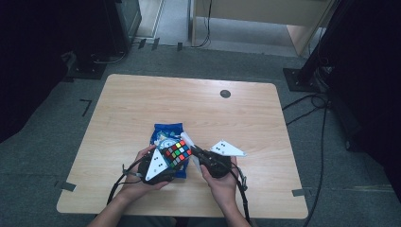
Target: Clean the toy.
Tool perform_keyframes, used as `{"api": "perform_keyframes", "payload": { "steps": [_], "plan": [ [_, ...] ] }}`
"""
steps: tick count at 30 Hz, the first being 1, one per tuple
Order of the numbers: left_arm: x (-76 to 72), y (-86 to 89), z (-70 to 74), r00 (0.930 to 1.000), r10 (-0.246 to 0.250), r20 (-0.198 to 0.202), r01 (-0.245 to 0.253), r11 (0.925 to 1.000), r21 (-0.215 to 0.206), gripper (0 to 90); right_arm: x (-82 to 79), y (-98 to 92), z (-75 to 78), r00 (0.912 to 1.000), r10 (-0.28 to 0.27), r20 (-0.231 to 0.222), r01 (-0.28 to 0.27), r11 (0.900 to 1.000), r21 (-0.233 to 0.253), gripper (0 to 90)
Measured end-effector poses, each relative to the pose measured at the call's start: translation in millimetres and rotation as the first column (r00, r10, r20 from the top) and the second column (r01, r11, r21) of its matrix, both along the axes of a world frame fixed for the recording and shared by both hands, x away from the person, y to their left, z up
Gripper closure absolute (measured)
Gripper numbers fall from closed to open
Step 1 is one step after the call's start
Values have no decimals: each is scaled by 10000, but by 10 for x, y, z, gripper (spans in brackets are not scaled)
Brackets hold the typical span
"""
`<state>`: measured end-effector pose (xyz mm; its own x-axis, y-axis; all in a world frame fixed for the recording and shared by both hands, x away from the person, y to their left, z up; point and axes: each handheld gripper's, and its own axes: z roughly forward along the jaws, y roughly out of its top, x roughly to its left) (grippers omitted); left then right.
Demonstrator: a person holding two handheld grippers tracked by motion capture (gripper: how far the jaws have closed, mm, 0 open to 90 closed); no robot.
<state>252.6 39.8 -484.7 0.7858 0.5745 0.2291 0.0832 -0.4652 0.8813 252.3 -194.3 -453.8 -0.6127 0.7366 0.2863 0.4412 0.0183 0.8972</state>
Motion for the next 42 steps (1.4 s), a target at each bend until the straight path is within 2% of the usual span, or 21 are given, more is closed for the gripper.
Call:
{"api": "perform_keyframes", "payload": {
  "steps": [2,6,11,13,15,17,18,19,20,22,25,27,31,34,36,38,40,42],
  "plan": [
    [-5,-7,0,10000,-72,-8,72,10000,0,342,6,-11,6,9999,39,-150,-36,9998,202,896],
    [-17,-42,-25,9998,-205,-67,206,9997,150,342,10,-38,24,9993,171,-321,-141,9958,905,897],
    [-49,-96,-40,9992,-393,-101,396,9988,295,342,-22,76,60,9945,945,-452,-885,9887,1207,896],
    [-50,-96,-40,9992,-391,-116,394,9989,246,342,-61,148,96,9895,1405,-336,-1353,9828,1261,896],
    [-38,-77,-25,9992,-365,-135,366,9993,122,342,-95,206,141,9801,1977,-173,-1939,9726,1285,896],
    [-18,-37,8,9992,-327,-238,325,9994,-103,342,-140,273,183,9684,2492,-46,-2472,9628,1094,895],
    [-7,-15,25,9990,-300,-334,288,9990,-352,342,-158,294,192,9640,2657,-65,-2637,9591,1024,895],
    [8,25,51,9986,-342,-399,319,9978,-584,342,-178,315,197,9641,2656,33,-2650,9609,804,895],
    [14,57,70,9985,-350,-415,320,9970,-711,343,-184,320,191,9672,2539,125,-2542,9656,543,893],
    [17,91,88,9990,-322,-315,297,9967,-758,342,-154,267,168,9659,2589,-90,-2565,9605,1080,893],
    [19,119,95,9987,-404,-316,376,9956,-853,342,-107,151,150,9770,2122,-207,-2067,9667,1508,892],
    [12,116,90,9982,-516,-294,491,9957,-789,342,-72,56,134,9831,1801,-342,-1706,9672,1882,892],
    [-1,90,81,9979,-612,-209,597,9960,-657,343,-13,-51,74,9856,1564,-642,-1367,9607,2414,886],
    [-7,101,103,9973,-720,-172,702,9935,-897,343,17,-122,30,9918,887,-923,-635,9670,2467,883],
    [-8,119,125,9967,-796,-174,772,9908,-1116,343,49,-173,-20,9911,517,-1226,-217,9720,2339,884],
    [-17,127,137,9961,-875,-143,849,9877,-1310,343,73,-191,-76,9889,550,-1378,-215,9721,2337,880],
    [-25,129,145,9958,-915,-92,894,9869,-1345,343,91,-176,-126,9883,376,-1476,-97,9826,1856,878],
    [-24,132,147,9959,-903,-76,885,9867,-1366,343,109,-179,-156,9874,208,-1567,46,9871,1603,878]
  ]
}}
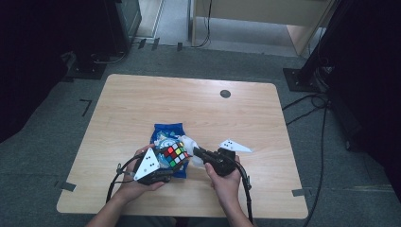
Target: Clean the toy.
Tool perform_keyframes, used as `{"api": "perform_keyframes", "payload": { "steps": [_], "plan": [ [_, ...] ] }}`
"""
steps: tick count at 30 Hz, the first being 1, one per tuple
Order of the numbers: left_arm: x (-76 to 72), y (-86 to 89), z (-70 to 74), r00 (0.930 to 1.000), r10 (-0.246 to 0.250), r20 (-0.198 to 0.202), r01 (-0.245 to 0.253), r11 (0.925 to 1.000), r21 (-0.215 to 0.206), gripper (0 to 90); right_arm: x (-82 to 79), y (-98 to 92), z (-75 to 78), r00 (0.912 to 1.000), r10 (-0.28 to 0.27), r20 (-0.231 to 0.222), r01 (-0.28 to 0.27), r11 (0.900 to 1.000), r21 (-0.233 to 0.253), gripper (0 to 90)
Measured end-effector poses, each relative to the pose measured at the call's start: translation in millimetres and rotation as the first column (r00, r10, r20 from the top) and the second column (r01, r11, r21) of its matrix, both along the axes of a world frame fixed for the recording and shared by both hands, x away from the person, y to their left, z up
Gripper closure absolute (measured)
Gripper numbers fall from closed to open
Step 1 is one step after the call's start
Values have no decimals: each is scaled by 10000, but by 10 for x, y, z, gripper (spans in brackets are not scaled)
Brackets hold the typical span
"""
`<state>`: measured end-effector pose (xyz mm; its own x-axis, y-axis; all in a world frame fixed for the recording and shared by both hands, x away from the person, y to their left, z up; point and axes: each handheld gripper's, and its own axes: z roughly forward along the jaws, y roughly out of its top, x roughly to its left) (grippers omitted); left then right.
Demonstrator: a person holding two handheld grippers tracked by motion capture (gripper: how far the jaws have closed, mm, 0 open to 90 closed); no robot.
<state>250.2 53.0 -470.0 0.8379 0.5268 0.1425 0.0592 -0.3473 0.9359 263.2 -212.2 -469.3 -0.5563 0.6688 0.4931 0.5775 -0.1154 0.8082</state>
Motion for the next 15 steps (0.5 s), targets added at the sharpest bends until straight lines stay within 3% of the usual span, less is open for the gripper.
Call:
{"api": "perform_keyframes", "payload": {
  "steps": [2,4,7,9,11,15],
  "plan": [
    [9,0,-9,10000,12,-63,-13,10000,-6,343,5,-12,-2,10000,4,-47,-4,10000,19,878],
    [22,-2,-25,9999,95,-139,-94,9999,62,343,-10,-7,34,9996,277,103,-281,9988,393,873],
    [39,2,-41,9996,213,-172,-211,9997,116,343,-53,42,141,9928,1018,631,-1065,9914,767,855],
    [45,10,-37,9994,288,-202,-286,9996,77,343,-71,60,198,9895,1158,869,-1222,9899,723,846],
    [52,24,-28,9991,367,-200,-366,9993,29,343,-72,35,222,9906,983,948,-1042,9928,596,848],
    [63,50,-12,9986,492,-202,-493,9988,-62,343,-23,-137,158,9983,-383,436,376,9991,176,856]
  ]
}}
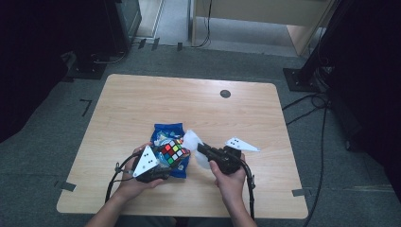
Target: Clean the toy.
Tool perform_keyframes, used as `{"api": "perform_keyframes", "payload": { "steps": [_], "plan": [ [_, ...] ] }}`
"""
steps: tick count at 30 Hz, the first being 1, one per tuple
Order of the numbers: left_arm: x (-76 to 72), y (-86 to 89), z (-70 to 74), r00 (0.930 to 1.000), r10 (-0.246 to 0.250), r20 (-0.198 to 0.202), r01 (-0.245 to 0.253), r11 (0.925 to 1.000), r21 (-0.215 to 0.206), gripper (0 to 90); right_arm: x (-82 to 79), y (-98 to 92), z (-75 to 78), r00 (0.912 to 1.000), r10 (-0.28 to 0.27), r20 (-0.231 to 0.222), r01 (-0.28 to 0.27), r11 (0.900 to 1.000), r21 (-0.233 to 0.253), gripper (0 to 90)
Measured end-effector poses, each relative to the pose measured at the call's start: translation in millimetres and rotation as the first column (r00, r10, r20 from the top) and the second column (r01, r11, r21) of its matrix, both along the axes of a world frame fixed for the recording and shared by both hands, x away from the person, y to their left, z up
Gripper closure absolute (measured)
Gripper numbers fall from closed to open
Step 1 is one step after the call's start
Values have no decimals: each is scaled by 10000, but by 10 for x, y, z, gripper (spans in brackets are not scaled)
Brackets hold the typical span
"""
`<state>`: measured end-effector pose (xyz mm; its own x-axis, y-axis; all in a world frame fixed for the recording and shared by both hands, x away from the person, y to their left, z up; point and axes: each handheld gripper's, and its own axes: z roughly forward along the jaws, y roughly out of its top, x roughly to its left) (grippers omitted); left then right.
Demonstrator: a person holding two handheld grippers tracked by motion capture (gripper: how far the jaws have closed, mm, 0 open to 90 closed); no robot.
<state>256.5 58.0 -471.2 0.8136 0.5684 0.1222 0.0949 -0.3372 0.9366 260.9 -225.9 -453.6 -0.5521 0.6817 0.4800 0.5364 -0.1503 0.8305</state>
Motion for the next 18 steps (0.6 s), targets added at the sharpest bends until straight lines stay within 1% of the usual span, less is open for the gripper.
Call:
{"api": "perform_keyframes", "payload": {
  "steps": [1,2,3,4,5,6,7,9,11,12,13,14,15,16,18],
  "plan": [
    [2,5,2,10000,15,-9,-15,10000,-43,343,8,-34,-13,9996,-279,-65,278,9996,-64,850],
    [6,10,5,10000,55,-3,-55,10000,-56,342,13,-77,-25,9978,-660,-101,656,9974,-296,832],
    [8,11,6,10000,76,-8,-76,9999,-65,342,17,-114,-34,9944,-1051,-111,1045,9934,-479,783],
    [10,12,6,10000,85,-13,-85,9999,-81,342,21,-132,-38,9923,-1233,-93,1227,9911,-514,718],
    [12,10,5,9999,108,-17,-108,9999,-105,342,24,-143,-37,9876,-1569,-56,1563,9860,-573,644],
    [15,9,4,9999,106,-28,-106,9999,-106,342,15,-144,-26,9824,-1865,-65,1857,9802,-683,589],
    [17,6,3,10000,82,-42,-82,9999,-117,342,11,-138,-15,9797,-2004,-9,1998,9771,-733,551],
    [15,-1,2,9999,107,-10,-107,9999,-90,343,-4,-105,12,9814,-1917,-50,1912,9804,-477,489],
    [15,-3,2,9999,148,-7,-148,9998,-105,342,-23,-49,42,9854,-1677,-302,1677,9858,-49,418],
    [14,-4,3,9998,189,-1,-189,9998,-99,343,-33,-6,56,9894,-1378,-458,1393,9897,329,368],
    [13,-6,4,9997,236,14,-236,9997,-84,343,-43,22,66,9921,-1120,-567,1158,9909,680,321],
    [10,-9,6,9996,282,37,-281,9996,-102,342,-60,67,77,9948,-783,-655,857,9892,1193,286],
    [8,-12,7,9995,300,50,-299,9995,-120,342,-79,136,94,9959,-409,-811,537,9853,1622,249],
    [0,-21,9,9995,312,84,-311,9995,-113,343,-89,180,101,9962,-200,-851,348,9836,1768,217],
    [-19,-43,10,9994,300,176,-298,9995,-99,342,-117,311,116,9933,-134,-1151,330,9849,1702,167]
  ]
}}
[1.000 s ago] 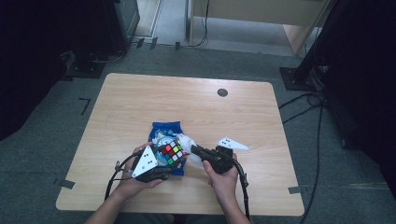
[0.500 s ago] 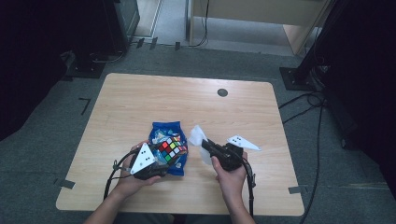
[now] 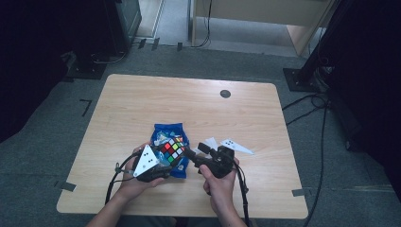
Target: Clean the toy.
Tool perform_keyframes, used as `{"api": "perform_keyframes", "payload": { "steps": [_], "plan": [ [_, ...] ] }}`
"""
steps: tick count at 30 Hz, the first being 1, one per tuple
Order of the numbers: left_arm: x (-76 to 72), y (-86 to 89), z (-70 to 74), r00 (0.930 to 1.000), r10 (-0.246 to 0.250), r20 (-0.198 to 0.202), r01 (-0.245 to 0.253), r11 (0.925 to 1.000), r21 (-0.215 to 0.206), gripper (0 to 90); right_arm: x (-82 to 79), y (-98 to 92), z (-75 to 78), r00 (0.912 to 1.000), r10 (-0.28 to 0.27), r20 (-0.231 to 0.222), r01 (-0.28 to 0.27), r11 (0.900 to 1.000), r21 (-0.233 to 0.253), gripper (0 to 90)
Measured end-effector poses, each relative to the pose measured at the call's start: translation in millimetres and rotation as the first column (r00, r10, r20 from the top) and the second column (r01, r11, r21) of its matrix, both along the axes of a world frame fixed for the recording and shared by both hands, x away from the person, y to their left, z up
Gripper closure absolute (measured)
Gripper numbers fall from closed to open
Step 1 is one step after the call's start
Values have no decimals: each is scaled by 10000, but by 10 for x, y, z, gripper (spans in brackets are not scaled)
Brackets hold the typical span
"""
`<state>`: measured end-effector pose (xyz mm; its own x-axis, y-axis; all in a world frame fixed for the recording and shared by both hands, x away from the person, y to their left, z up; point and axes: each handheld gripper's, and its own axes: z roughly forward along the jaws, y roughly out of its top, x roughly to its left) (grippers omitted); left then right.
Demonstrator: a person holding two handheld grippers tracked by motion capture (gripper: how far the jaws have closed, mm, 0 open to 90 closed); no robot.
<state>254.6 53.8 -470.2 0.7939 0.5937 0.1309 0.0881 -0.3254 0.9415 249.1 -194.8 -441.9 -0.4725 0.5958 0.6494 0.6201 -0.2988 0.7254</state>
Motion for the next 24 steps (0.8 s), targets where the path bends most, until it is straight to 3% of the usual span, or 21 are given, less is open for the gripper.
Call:
{"api": "perform_keyframes", "payload": {
  "steps": [6,10,11,16,21,24],
  "plan": [
    [-77,-75,9,9991,-127,396,124,9999,90,342,-5,146,-110,9972,-290,-696,281,9995,-153,161],
    [-105,-112,6,9983,-198,541,193,9998,88,342,11,186,-221,9900,-57,-1408,128,9987,496,208],
    [-110,-120,0,9984,-205,533,198,9997,126,342,12,193,-238,9890,97,-1478,18,9970,777,262],
    [-101,-112,-6,9986,-377,365,377,9993,9,340,-9,183,-237,9920,275,-1235,-145,9944,1050,345],
    [-86,-119,-18,9977,-634,253,623,9970,449,320,-21,189,-176,9965,56,-836,-69,9999,-151,348],
    [-59,-63,-27,9949,-990,190,974,9925,736,285,30,59,-114,9975,9,-703,-25,9997,-226,347]
  ]
}}
